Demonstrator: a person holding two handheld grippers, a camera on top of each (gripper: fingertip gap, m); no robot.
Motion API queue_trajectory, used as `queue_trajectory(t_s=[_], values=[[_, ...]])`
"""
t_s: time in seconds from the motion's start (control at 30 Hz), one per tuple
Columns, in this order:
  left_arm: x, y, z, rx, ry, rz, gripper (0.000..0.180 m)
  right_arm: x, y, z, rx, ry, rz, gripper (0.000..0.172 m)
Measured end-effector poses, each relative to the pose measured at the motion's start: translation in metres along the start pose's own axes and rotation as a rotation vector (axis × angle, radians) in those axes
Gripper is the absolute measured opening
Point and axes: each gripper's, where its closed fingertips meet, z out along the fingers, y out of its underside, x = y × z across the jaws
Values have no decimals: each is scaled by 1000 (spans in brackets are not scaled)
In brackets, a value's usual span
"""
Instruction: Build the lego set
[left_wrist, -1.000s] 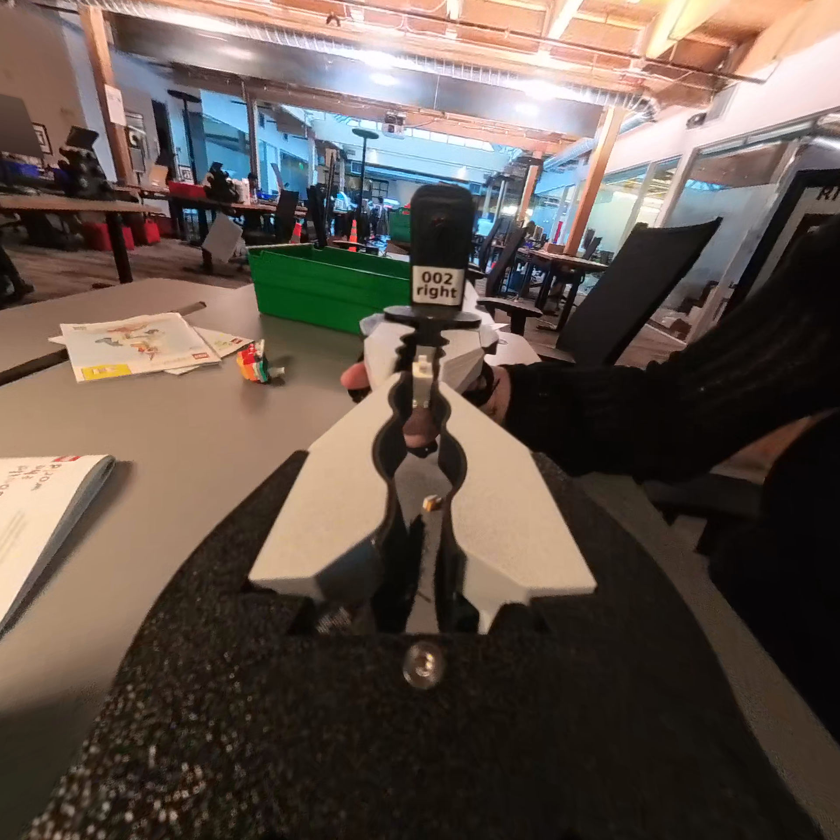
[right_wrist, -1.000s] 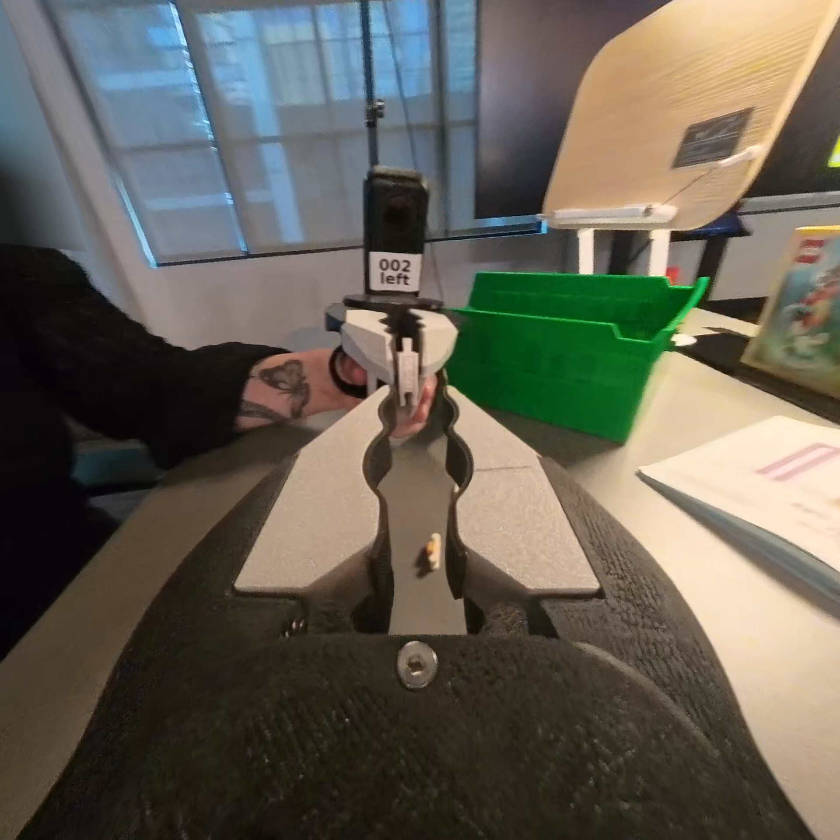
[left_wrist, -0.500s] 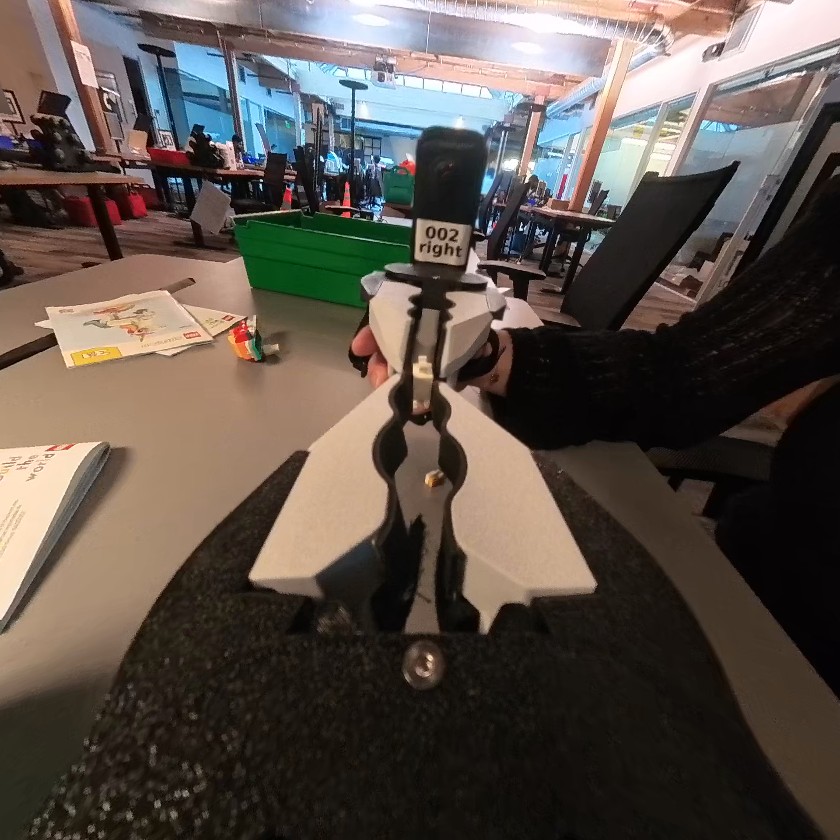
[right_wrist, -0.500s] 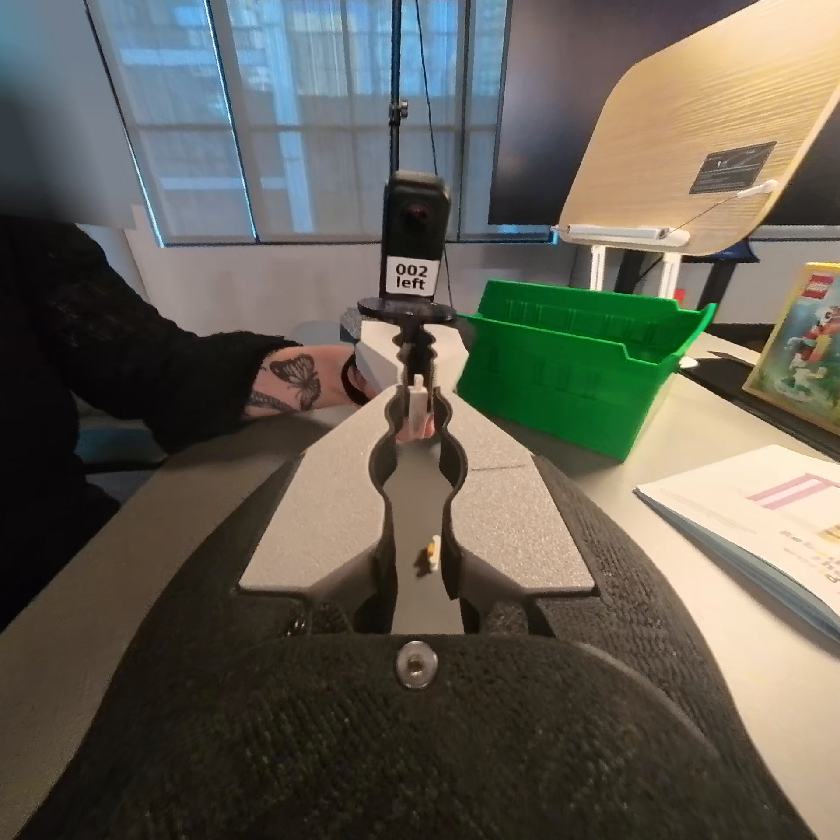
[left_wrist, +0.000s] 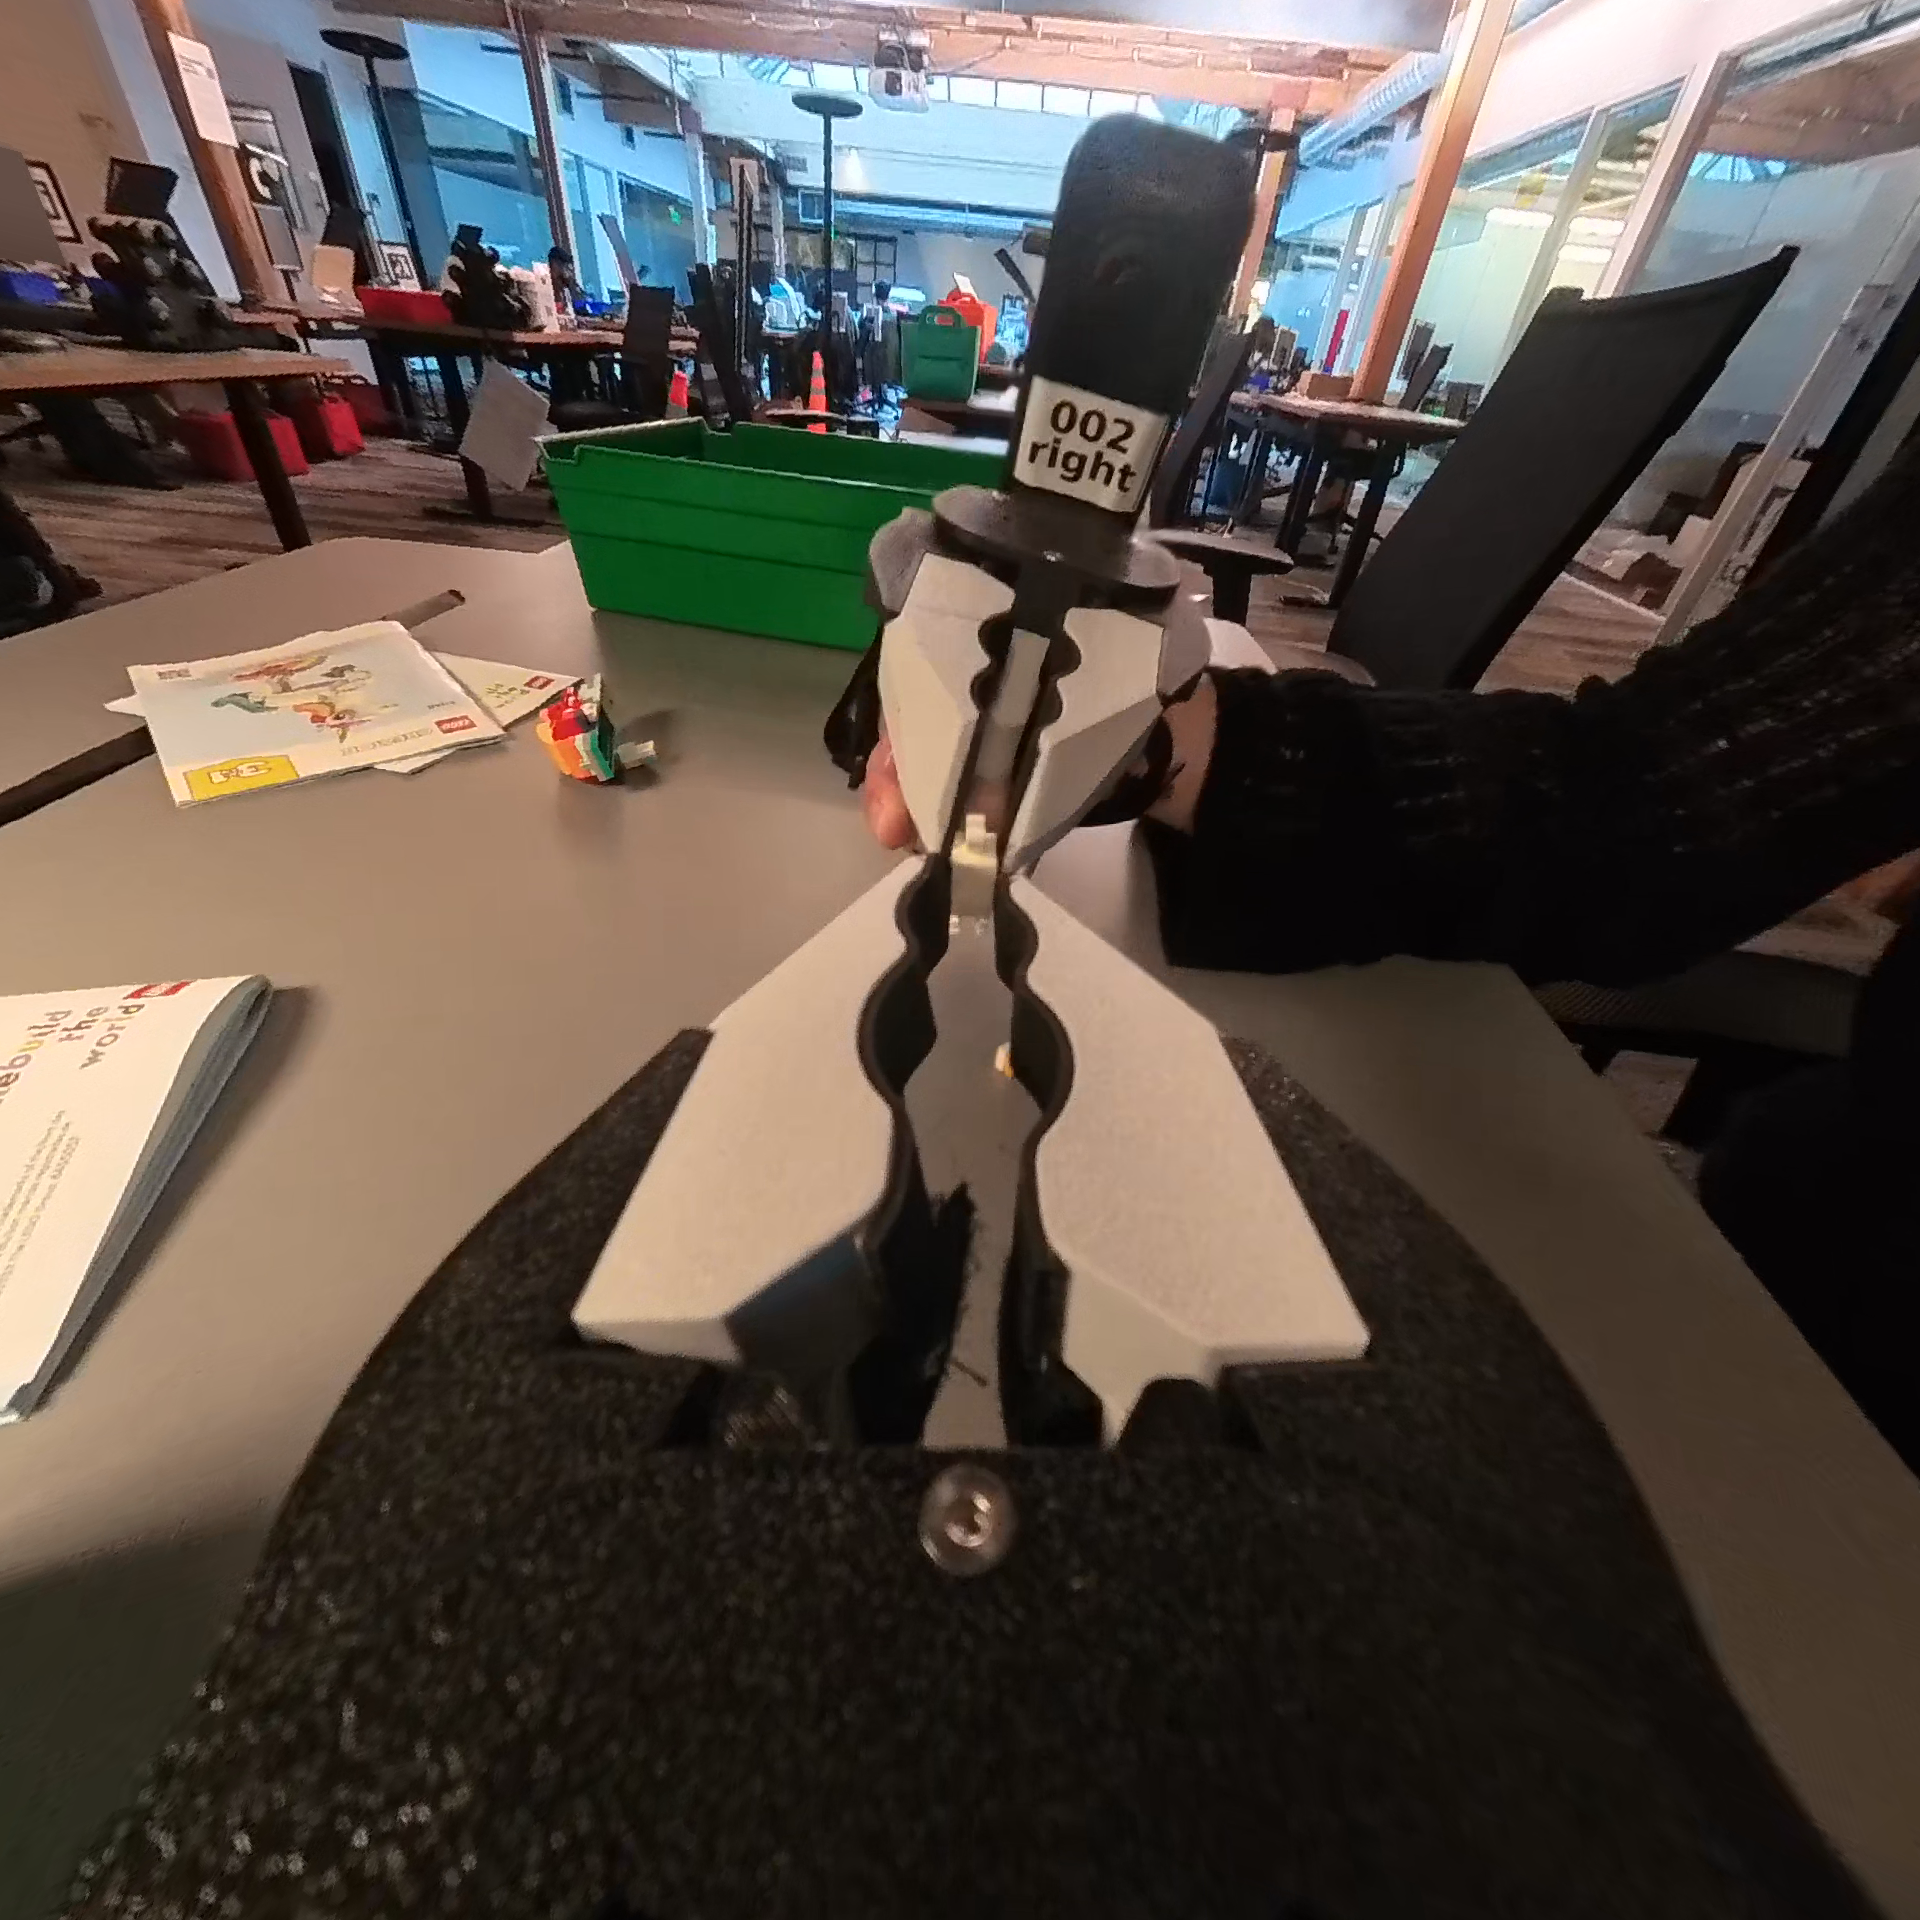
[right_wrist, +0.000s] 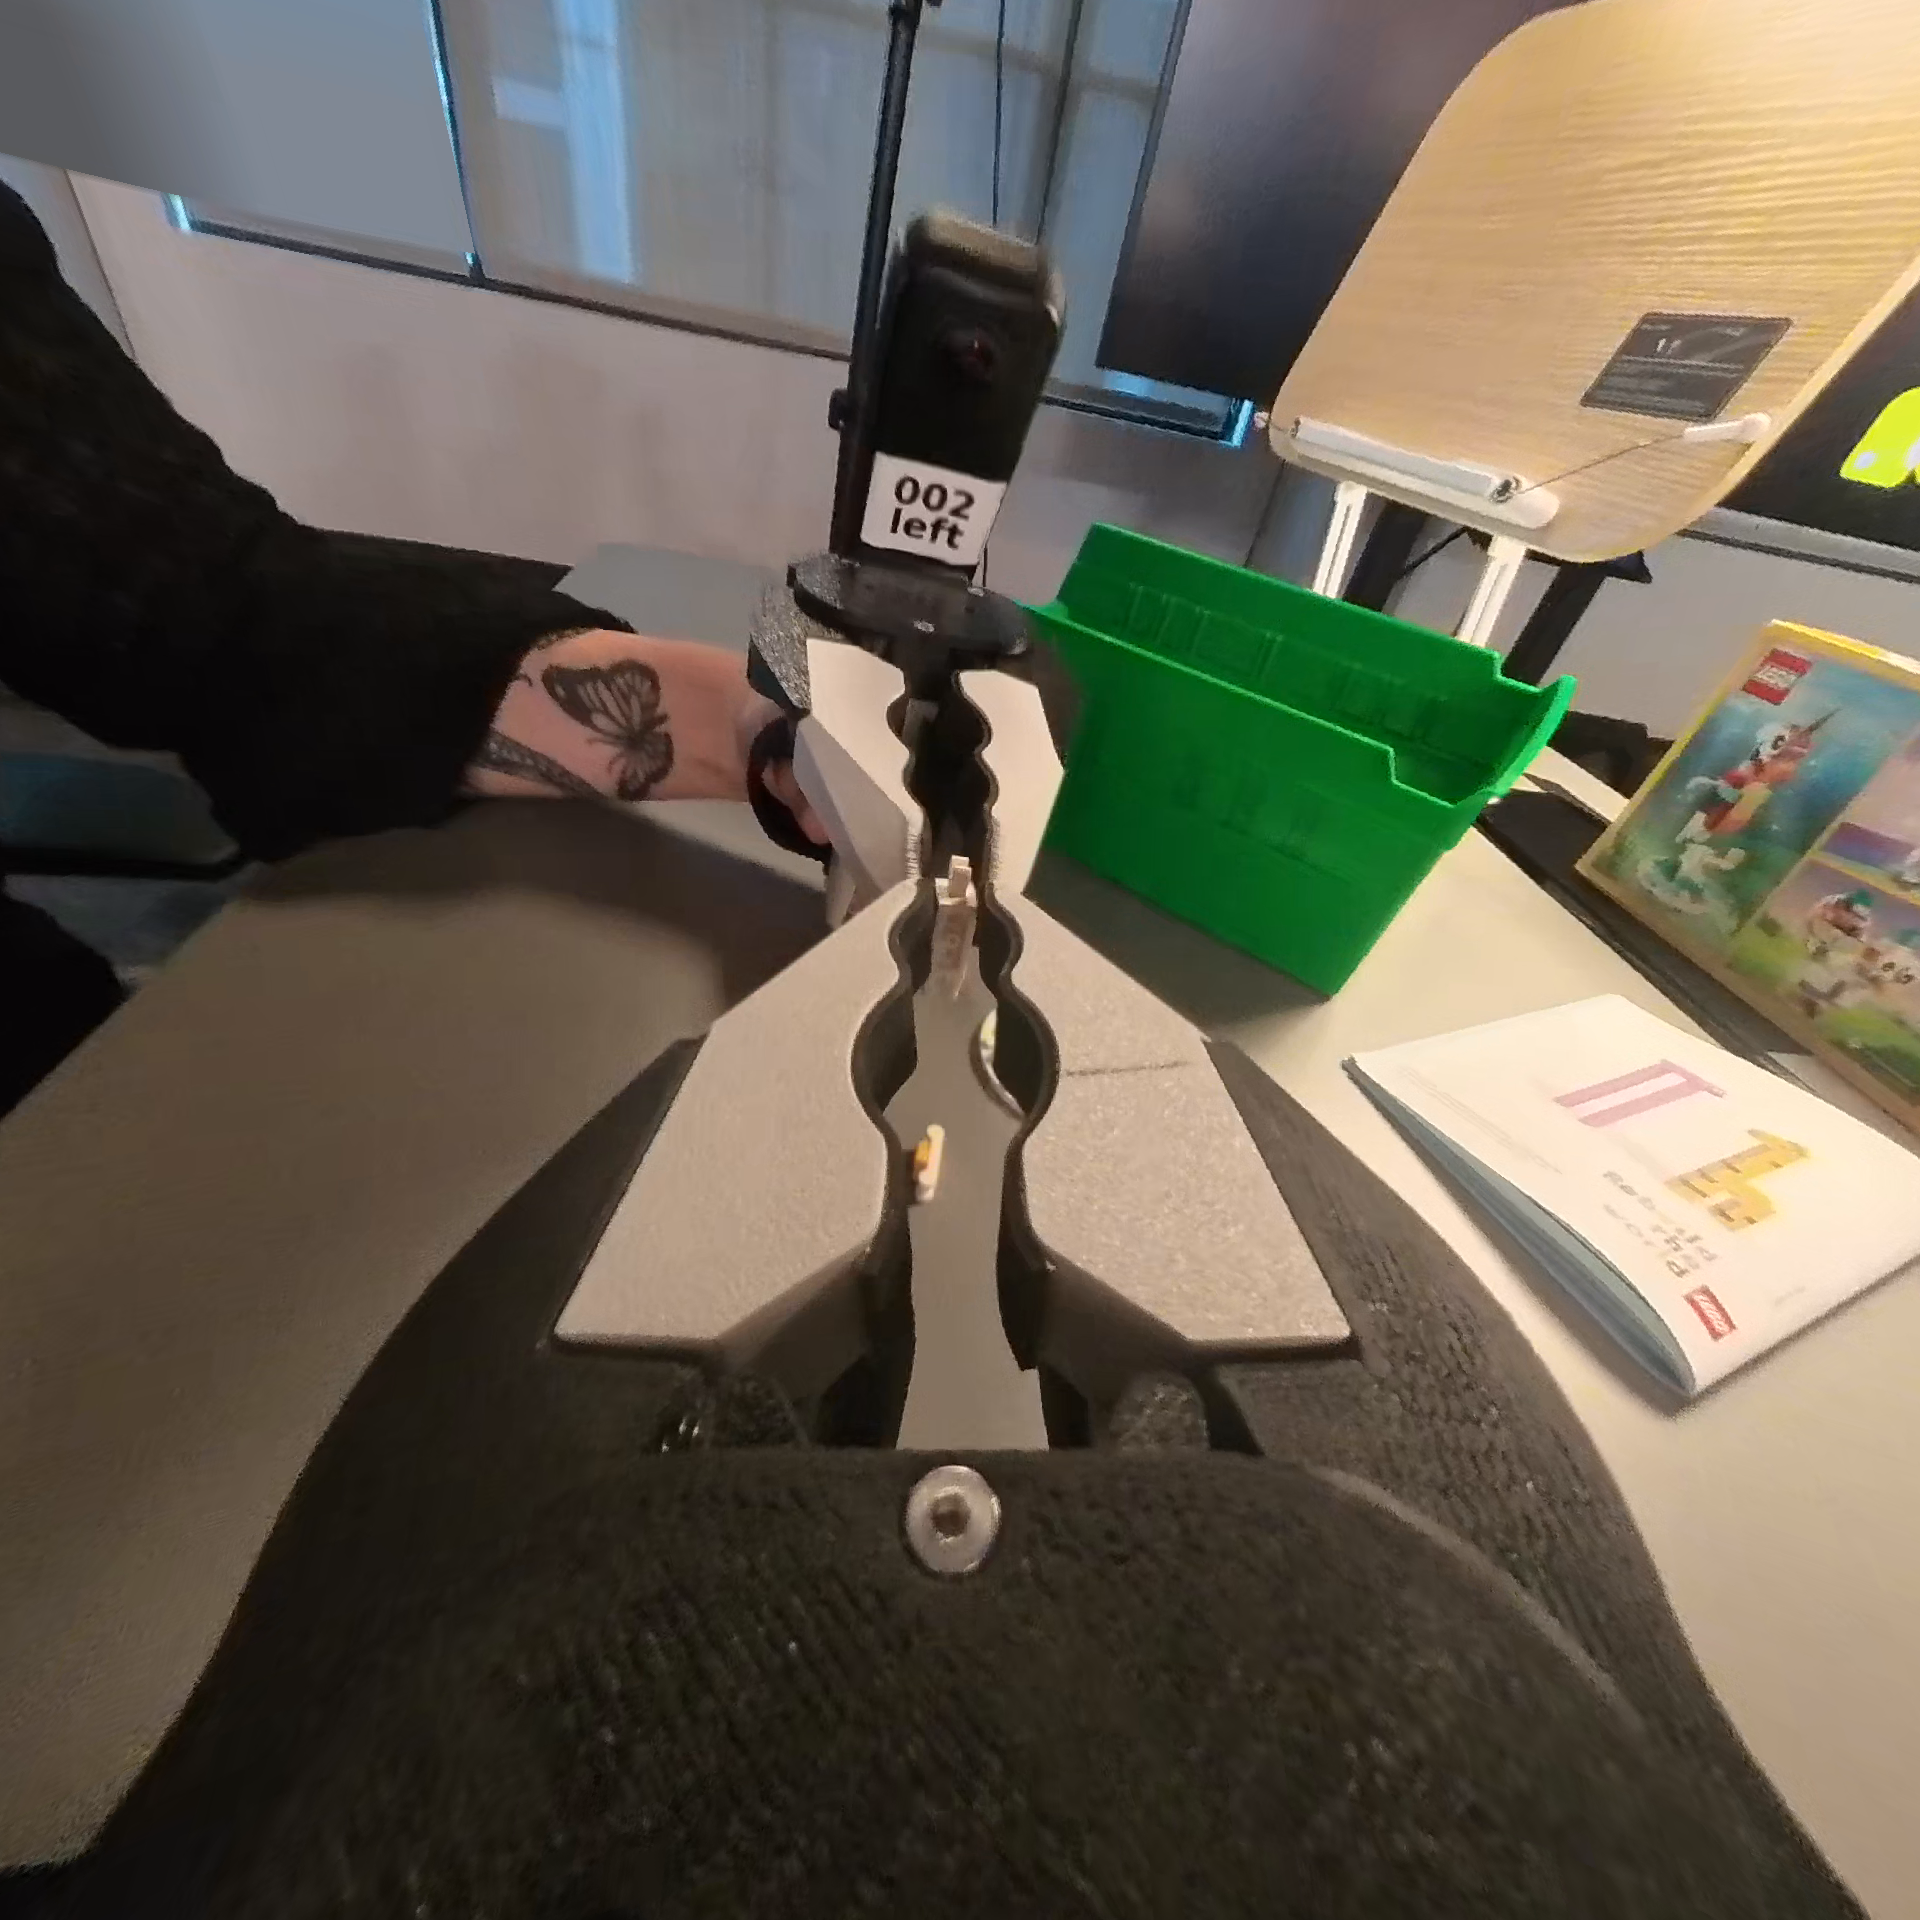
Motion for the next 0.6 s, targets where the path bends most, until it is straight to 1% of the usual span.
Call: queue_trajectory(t_s=[0.1,0.27,0.4,0.6], values=[[0,-4,0,37,4,-25,5,1,-4,-1,25,-6,32,5],[-4,2,1,13,-18,-16,7,3,2,0,15,-11,70,5],[-3,3,1,12,-5,-29,10,6,-4,-5,63,-12,109,5],[-1,-8,-1,87,32,-83,12,6,-8,-8,90,-27,136,5]])
